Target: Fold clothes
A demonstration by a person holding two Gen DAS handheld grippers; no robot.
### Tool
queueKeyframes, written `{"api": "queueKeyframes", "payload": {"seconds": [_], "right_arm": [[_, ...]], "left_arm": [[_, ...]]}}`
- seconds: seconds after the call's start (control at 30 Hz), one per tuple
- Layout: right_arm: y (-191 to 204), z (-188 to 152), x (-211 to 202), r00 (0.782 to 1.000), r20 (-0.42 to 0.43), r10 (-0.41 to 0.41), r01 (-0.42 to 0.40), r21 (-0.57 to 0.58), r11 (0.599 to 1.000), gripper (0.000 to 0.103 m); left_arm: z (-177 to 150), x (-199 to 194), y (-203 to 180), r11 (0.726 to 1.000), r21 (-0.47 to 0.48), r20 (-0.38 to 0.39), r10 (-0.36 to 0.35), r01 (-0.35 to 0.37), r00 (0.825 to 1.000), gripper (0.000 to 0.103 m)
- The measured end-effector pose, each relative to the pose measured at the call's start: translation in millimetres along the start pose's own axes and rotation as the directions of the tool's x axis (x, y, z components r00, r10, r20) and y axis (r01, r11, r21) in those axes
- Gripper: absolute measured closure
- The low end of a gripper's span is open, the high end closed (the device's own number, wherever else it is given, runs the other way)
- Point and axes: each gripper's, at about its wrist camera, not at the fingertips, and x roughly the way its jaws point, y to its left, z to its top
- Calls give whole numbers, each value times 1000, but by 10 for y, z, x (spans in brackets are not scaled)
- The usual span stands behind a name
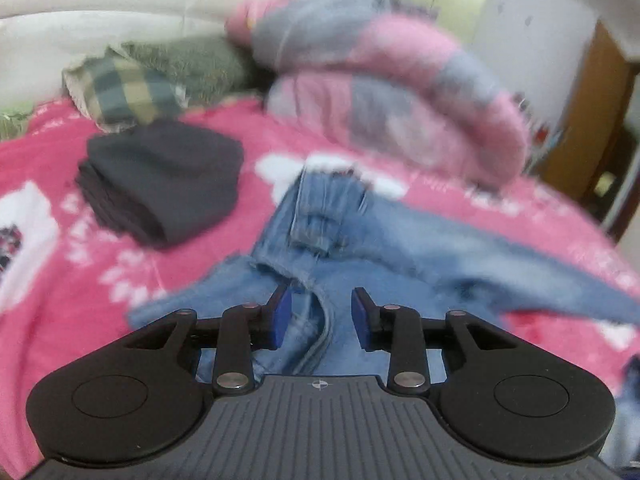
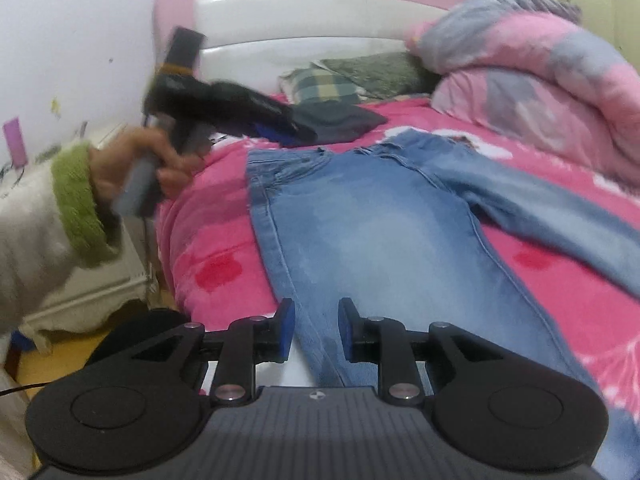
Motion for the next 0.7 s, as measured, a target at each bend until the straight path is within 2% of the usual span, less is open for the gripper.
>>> {"api": "queueKeyframes", "payload": {"seconds": [0.13, 0.2, 0.27, 0.33, 0.4, 0.43, 0.5, 0.57, 0.7], "right_arm": [[-59, -68, -30, 999, -23, -27, 28, 39, 999, 78], [-86, -94, -46, 999, -33, -34, 36, 51, 998, 78], [-106, -89, -60, 999, -21, -35, 36, 54, 998, 78], [-150, -45, -82, 1000, 4, -30, 29, 70, 997, 78], [-193, -5, -91, 1000, 23, -18, 16, 96, 995, 78], [-214, 12, -88, 1000, 30, -9, 5, 113, 994, 78], [-223, 30, -74, 999, 37, 2, -7, 133, 991, 78], [-186, 26, -77, 999, 39, -2, -3, 130, 992, 78], [-163, 31, -93, 999, 36, -7, 2, 131, 991, 78]], "left_arm": [[-199, -22, 158, 998, -67, 42, -13, 16, 999, 71], [-246, -234, 246, 994, -107, 116, -16, 29, 993, 70], [-276, -437, 341, 991, -134, 203, 33, -5, 979, 69], [-280, -531, 465, 984, -166, 246, 106, -66, 963, 60], [-265, -531, 626, 971, -209, 243, 170, -120, 955, 36], [-248, -476, 732, 962, -242, 215, 183, -129, 959, 35], [-232, -312, 948, 940, -328, 132, 141, -91, 981, 35], [-275, -258, 1046, 916, -400, 116, 80, -27, 990, 35], [-412, -340, 1114, 894, -443, 181, 10, 73, 983, 35]]}}
